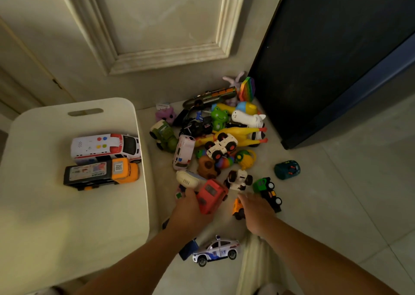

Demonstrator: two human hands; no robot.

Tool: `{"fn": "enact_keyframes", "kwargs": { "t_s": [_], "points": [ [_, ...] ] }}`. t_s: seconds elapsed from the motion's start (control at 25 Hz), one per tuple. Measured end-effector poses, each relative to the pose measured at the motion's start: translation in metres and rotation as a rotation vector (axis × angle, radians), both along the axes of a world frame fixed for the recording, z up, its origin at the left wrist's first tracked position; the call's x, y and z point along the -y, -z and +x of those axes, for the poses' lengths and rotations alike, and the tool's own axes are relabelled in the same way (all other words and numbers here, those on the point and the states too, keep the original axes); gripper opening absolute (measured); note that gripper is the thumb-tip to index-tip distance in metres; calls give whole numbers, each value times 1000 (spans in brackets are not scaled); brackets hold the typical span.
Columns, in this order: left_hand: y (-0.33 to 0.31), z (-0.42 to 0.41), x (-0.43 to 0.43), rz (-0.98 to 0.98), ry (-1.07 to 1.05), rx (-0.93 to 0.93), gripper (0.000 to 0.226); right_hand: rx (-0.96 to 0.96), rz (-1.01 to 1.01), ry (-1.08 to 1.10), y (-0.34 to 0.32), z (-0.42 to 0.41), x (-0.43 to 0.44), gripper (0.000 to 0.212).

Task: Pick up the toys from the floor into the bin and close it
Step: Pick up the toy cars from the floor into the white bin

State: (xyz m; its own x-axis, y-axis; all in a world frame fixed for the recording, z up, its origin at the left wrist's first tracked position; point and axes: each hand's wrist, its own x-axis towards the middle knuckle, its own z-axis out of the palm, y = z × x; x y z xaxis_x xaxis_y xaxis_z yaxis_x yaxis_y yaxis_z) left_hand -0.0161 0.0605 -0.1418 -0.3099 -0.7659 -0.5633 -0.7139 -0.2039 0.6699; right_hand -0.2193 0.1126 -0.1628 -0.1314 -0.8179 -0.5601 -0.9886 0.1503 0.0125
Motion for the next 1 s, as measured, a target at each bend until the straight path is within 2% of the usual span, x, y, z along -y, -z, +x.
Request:
{"fn": "enact_keyframes", "kwargs": {
  "t_s": [0.08,0.16,0.28,0.4,0.48,0.6,0.72,0.88,1.0],
  "points": [
    [-17,-2,-1,9,40,-28,43,-29,-24,-64,4,-1,-2,64],
    [-40,-5,5,29,63,-99,45,45,-18,-48,2,-3,5,54],
    [-88,0,27,63,69,-273,56,400,-34,217,-32,4,30,40],
    [-142,25,60,51,55,-324,49,816,-84,559,-94,31,57,34],
    [-178,57,81,28,-25,-361,49,996,-127,629,-133,54,70,27],
    [-228,115,100,-85,-52,-219,39,1253,-137,710,-175,96,90,25],
    [-270,183,108,-148,-81,-84,39,1458,-53,778,-205,147,110,25],
    [-290,254,104,-156,-278,11,49,1569,34,838,-220,215,121,31],
    [-288,273,93,1,-381,74,55,1576,37,910,-211,246,122,35]
  ]
}}
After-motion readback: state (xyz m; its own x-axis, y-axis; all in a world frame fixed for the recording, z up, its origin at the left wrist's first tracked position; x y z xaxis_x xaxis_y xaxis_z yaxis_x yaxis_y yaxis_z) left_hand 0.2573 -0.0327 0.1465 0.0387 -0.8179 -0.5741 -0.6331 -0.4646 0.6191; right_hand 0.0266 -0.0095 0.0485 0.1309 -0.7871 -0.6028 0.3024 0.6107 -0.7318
